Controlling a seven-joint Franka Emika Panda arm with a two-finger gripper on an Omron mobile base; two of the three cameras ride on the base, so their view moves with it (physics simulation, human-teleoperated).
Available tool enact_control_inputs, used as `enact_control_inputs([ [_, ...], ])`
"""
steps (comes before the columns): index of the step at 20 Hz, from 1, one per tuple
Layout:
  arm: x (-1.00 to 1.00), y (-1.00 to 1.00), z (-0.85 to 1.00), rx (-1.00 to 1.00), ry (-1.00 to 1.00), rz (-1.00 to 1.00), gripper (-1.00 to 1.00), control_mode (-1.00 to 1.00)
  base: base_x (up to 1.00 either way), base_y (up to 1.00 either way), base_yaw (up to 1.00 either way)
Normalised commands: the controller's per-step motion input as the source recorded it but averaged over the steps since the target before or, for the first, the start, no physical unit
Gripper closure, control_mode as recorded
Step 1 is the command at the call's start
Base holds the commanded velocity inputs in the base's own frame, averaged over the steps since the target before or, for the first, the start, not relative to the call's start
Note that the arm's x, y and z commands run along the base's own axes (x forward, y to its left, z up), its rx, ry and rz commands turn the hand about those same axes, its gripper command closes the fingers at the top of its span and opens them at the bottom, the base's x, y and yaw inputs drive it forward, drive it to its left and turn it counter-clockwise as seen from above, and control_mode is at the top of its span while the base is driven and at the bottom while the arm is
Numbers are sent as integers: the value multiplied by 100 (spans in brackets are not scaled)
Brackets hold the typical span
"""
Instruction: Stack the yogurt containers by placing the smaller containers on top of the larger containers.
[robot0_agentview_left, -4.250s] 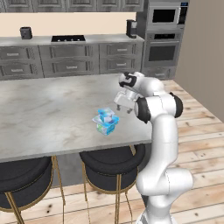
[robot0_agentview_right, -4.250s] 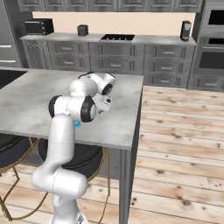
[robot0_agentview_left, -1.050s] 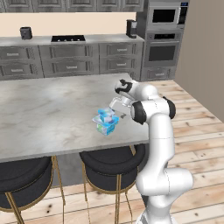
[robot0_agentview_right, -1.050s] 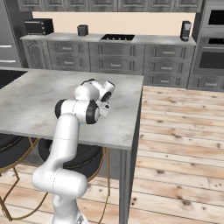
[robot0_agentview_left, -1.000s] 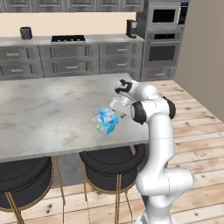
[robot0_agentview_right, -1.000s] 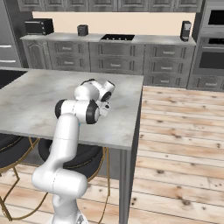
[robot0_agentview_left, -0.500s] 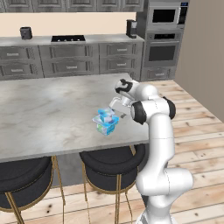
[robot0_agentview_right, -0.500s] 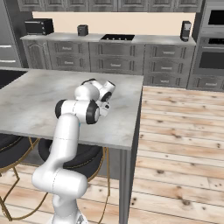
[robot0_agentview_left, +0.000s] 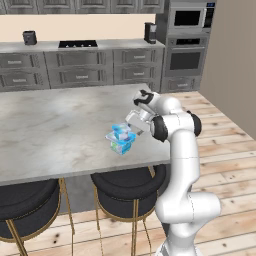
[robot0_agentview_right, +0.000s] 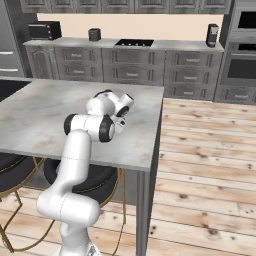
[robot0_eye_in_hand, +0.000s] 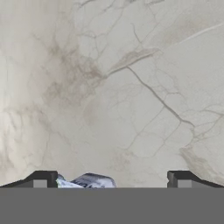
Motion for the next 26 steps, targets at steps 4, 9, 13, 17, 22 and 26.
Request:
enact_control_inputs([
  [4, 0, 14, -8, 6, 0, -2, -100, -100, 0, 0, 0],
  [9, 3, 10, -13, 5, 1, -3, -100, -100, 0, 0, 0],
  [13, 1, 13, -15, 3, 0, -3, -100, -100, 0, 0, 0],
  [17, 0, 13, -19, 2, 0, -2, -100, -100, 0, 0, 0],
  [22, 0, 16, -24, 1, 2, -2, -100, -100, 0, 0, 0],
  [26, 1, 11, -31, 0, 2, -3, -100, -100, 0, 0, 0],
])
